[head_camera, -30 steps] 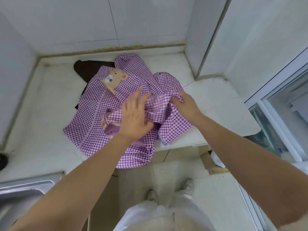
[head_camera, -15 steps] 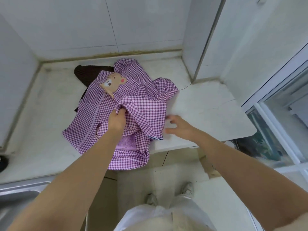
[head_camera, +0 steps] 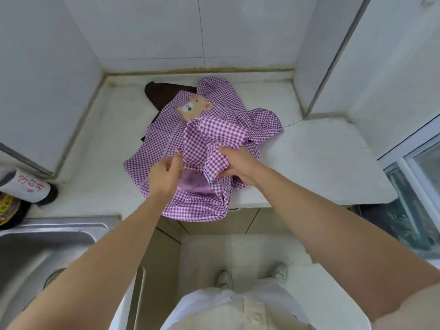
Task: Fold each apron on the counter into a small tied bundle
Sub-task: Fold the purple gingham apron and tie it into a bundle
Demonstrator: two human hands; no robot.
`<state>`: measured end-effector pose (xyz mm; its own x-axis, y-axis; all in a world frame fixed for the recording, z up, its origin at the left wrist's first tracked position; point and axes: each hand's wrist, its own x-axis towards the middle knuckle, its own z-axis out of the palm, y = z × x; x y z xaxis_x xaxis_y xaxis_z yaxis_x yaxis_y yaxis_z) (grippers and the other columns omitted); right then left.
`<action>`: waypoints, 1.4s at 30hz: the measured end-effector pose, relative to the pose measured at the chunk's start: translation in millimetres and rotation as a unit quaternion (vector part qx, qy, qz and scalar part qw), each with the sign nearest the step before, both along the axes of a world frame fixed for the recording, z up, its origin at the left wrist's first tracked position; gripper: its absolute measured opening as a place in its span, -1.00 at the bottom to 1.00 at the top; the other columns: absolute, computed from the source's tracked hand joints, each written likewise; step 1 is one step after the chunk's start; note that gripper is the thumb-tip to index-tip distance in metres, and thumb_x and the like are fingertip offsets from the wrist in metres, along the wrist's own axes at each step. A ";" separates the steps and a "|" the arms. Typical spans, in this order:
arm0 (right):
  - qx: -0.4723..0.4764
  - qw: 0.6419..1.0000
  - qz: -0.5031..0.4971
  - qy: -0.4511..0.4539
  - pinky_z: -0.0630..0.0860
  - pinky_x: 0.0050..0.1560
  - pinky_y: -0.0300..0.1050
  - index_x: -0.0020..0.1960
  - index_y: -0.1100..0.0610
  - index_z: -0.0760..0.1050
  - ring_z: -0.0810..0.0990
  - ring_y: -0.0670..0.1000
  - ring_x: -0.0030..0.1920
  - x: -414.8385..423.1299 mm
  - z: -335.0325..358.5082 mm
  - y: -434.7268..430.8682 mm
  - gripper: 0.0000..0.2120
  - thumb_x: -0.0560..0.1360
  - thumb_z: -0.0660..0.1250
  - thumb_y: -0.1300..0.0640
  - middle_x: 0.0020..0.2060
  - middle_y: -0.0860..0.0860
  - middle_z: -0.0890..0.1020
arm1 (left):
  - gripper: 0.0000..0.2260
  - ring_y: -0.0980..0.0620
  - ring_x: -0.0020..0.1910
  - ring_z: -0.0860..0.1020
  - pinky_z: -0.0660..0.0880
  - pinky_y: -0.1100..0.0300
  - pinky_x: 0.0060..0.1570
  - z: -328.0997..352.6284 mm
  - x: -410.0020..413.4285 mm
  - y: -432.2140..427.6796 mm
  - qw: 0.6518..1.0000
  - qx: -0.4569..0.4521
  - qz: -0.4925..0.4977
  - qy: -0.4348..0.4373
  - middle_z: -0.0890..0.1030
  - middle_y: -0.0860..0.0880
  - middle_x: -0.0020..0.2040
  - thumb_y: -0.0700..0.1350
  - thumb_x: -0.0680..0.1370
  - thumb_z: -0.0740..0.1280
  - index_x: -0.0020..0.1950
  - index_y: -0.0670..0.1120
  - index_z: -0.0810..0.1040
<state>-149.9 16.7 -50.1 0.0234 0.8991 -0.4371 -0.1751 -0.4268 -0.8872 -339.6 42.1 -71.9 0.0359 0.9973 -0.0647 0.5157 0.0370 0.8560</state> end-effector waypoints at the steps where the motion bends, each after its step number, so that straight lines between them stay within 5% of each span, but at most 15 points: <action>1: 0.005 1.000 0.022 -0.005 0.66 -0.06 -0.02 0.35 0.26 0.39 0.62 0.14 0.12 -3.9 1.5 6.6 -0.67 0.62 0.23 0.16 0.21 0.17 0.59 | -0.61 0.00 -0.18 0.56 0.47 0.07 -0.12 -1.6 -0.7 -3.2 0.995 -0.044 -0.075 -0.045 0.62 -0.12 -0.09 0.16 0.54 0.21 0.02 -0.16 0.56; 5: 0.024 0.957 0.232 -0.174 0.56 0.14 0.15 -0.03 0.37 0.53 0.62 0.09 -0.08 -17.0 14.5 13.5 -0.64 0.31 0.37 0.11 -0.12 0.14 0.64 | -0.22 0.03 0.37 0.45 0.27 -0.06 0.44 -3.4 8.5 -4.1 0.948 -0.207 -0.147 -0.190 0.40 -0.02 0.45 0.43 0.46 0.26 0.51 -0.04 0.29; 8: 0.070 0.937 0.235 -0.250 0.57 0.14 0.12 -0.05 0.23 0.61 0.65 0.07 -0.05 -7.6 16.3 11.4 -0.80 0.34 0.36 0.20 -0.10 0.09 0.68 | -0.70 -0.07 0.08 0.56 0.49 0.05 0.13 1.0 13.4 2.0 0.967 -0.133 -0.036 -0.214 0.60 -0.15 0.09 0.03 0.63 0.25 0.14 -0.19 0.55; 10: 0.101 0.951 0.078 -0.281 0.56 0.18 0.07 -0.02 0.22 0.62 0.66 0.07 0.00 9.2 12.3 7.2 -0.82 0.45 0.31 0.37 -0.09 0.06 0.68 | -0.75 -0.07 -0.08 0.46 0.40 0.05 -0.05 -1.3 10.0 6.9 0.977 -0.111 -0.008 -0.179 0.51 -0.16 -0.08 -0.08 0.67 0.18 -0.01 -0.23 0.53; 13: 0.133 0.904 -0.096 -0.395 0.45 0.28 0.06 0.21 0.16 0.44 0.51 0.09 0.17 37.3 -4.1 9.6 -0.62 0.43 0.36 0.36 0.13 0.07 0.52 | -0.74 -0.08 -0.01 0.52 0.46 0.00 0.04 -6.6 3.6 12.5 0.973 -0.141 0.016 -0.184 0.56 -0.17 -0.01 -0.06 0.68 0.12 0.05 -0.20 0.52; 16: 0.050 0.853 0.061 -0.515 0.21 0.45 0.12 0.51 0.00 0.21 0.16 0.16 0.49 49.9 -19.4 18.9 -0.23 0.40 0.49 0.12 0.52 0.12 0.16 | -0.79 0.00 0.06 0.53 0.47 0.14 0.12 -6.8 1.0 11.6 0.966 -0.159 0.044 -0.200 0.59 0.00 0.05 -0.08 0.69 0.10 0.14 -0.10 0.50; 18: 0.012 0.800 0.140 -0.584 0.11 0.46 0.11 0.40 -0.11 0.39 0.05 0.15 0.53 46.2 -27.7 20.6 -0.43 0.43 0.46 -0.03 0.56 0.07 0.08 | -0.78 0.06 0.10 0.48 0.39 0.17 0.18 -8.9 -1.8 10.0 0.965 -0.165 0.058 -0.195 0.54 0.08 0.09 -0.08 0.70 0.08 0.23 -0.08 0.46; 20: 0.047 0.779 0.131 -0.611 0.24 0.33 0.02 0.13 -0.05 0.59 0.26 0.12 0.43 40.9 -35.6 22.9 -0.78 0.49 0.39 -0.01 0.40 0.05 0.36 | -0.69 0.05 0.23 0.47 0.36 0.12 0.33 -10.6 -7.0 9.4 0.960 -0.171 0.064 -0.211 0.53 0.08 0.23 -0.04 0.70 0.05 0.36 -0.10 0.43; 23: 0.066 0.828 0.136 -0.540 0.32 -0.12 -0.12 -0.08 0.10 0.48 0.52 0.09 -0.02 32.2 -40.2 25.8 -0.92 0.57 0.27 0.13 -0.11 0.02 0.57 | -0.56 -0.07 0.38 0.43 0.32 -0.06 0.43 -19.9 -17.0 15.5 0.957 -0.176 0.084 -0.214 0.45 -0.05 0.42 0.08 0.67 0.04 0.49 -0.06 0.35; 29: -0.130 0.882 0.285 -0.352 0.54 -0.20 -0.03 -0.12 0.20 0.42 0.53 0.04 -0.33 37.3 -24.8 8.6 -0.92 0.55 0.25 0.23 -0.25 0.13 0.53 | -0.65 -0.06 0.20 0.55 0.42 -0.02 0.33 -5.7 -6.8 19.1 0.965 -0.170 0.061 -0.192 0.59 -0.10 0.23 0.04 0.67 0.10 0.31 -0.10 0.52; 30: -0.142 0.883 0.305 -0.328 0.60 -0.11 -0.01 0.02 0.22 0.43 0.59 0.03 -0.29 39.4 -23.5 1.7 -0.93 0.56 0.27 0.23 -0.14 0.15 0.58 | -0.68 0.02 0.16 0.55 0.42 0.10 0.30 -5.5 -1.9 19.3 0.966 -0.171 0.046 -0.187 0.59 -0.04 0.22 0.04 0.67 0.12 0.29 -0.08 0.51; 33: -0.048 0.924 0.229 -0.301 0.48 0.23 -0.03 0.45 0.13 0.16 0.52 0.02 0.18 44.1 -20.7 -11.1 -0.39 0.52 0.40 0.11 0.31 0.09 0.44 | -0.84 0.21 -0.10 0.51 0.43 0.38 -0.08 2.9 21.5 15.3 0.975 -0.150 -0.021 -0.165 0.56 0.10 -0.07 0.00 0.67 0.17 0.05 -0.02 0.50; 36: -0.009 0.946 0.172 -0.273 0.17 0.44 -0.10 0.57 0.05 -0.19 0.21 -0.06 0.44 39.6 -15.5 -13.3 0.14 0.33 0.53 -0.22 0.46 -0.09 0.20 | -0.76 0.11 -0.32 0.43 0.37 0.25 -0.23 10.8 45.5 10.2 0.969 -0.142 -0.084 -0.182 0.46 0.03 -0.30 -0.05 0.66 0.20 -0.19 -0.04 0.47; 38: -0.004 0.916 0.148 -0.374 0.20 0.50 0.10 0.56 0.06 -0.20 0.16 0.04 0.50 33.3 -22.9 -17.9 0.35 0.10 0.52 -0.43 0.52 -0.03 0.12 | -0.76 -0.03 -0.22 0.44 0.42 0.08 -0.10 18.9 56.7 6.8 0.956 -0.156 -0.129 -0.213 0.46 -0.11 -0.22 -0.06 0.66 0.21 -0.18 -0.10 0.44; 42: 0.008 0.896 -0.065 -0.439 0.43 0.22 0.01 0.39 0.20 0.21 0.41 0.09 0.25 35.8 -31.4 -34.8 -0.17 0.30 0.55 -0.07 0.24 0.09 0.39 | -0.80 -0.13 0.01 0.51 0.45 -0.09 0.22 32.4 69.0 3.5 0.920 -0.189 -0.214 -0.270 0.54 -0.24 0.00 -0.08 0.63 0.26 -0.01 -0.22 0.51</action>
